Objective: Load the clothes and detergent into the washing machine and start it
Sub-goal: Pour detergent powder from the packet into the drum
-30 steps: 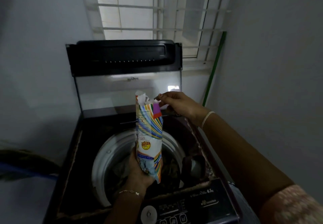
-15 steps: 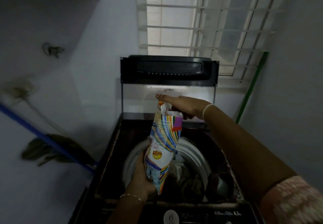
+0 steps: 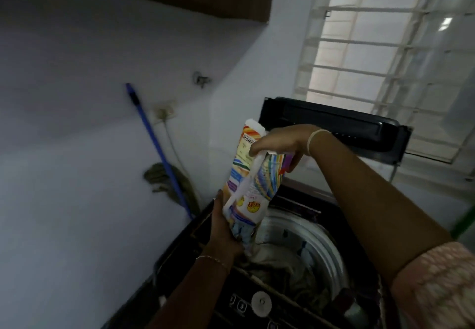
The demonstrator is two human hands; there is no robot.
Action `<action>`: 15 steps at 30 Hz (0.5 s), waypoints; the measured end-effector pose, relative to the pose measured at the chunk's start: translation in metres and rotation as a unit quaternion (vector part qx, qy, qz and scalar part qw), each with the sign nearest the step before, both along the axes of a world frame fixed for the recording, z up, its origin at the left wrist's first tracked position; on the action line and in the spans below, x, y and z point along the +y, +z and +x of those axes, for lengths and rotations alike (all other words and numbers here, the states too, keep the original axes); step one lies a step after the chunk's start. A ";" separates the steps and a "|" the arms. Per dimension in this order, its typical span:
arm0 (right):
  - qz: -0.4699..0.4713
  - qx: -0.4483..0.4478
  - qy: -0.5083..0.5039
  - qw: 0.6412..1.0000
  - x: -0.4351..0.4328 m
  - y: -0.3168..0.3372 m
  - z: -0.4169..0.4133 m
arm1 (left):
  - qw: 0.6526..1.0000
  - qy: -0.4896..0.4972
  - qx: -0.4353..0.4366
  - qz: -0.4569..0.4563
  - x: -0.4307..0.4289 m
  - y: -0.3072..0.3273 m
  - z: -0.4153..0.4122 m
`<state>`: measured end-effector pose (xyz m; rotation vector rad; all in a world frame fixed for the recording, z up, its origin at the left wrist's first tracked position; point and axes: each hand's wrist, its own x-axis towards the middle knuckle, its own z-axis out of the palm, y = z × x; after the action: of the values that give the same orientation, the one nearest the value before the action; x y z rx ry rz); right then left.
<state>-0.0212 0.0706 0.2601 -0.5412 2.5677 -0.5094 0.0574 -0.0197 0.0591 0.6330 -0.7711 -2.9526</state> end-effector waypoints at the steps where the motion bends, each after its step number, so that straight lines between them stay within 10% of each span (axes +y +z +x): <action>1: -0.003 0.004 0.019 1.000 -0.007 0.001 0.006 | 0.999 0.015 0.018 0.030 -0.002 0.006 0.008; 15: -0.061 0.231 0.312 0.919 -0.134 -0.016 0.106 | 0.966 0.256 0.023 0.035 -0.084 -0.001 0.125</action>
<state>0.0850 -0.0638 0.2442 -1.6206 2.5676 -0.3353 0.1827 -0.1041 0.0579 0.6485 -0.4178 -2.5147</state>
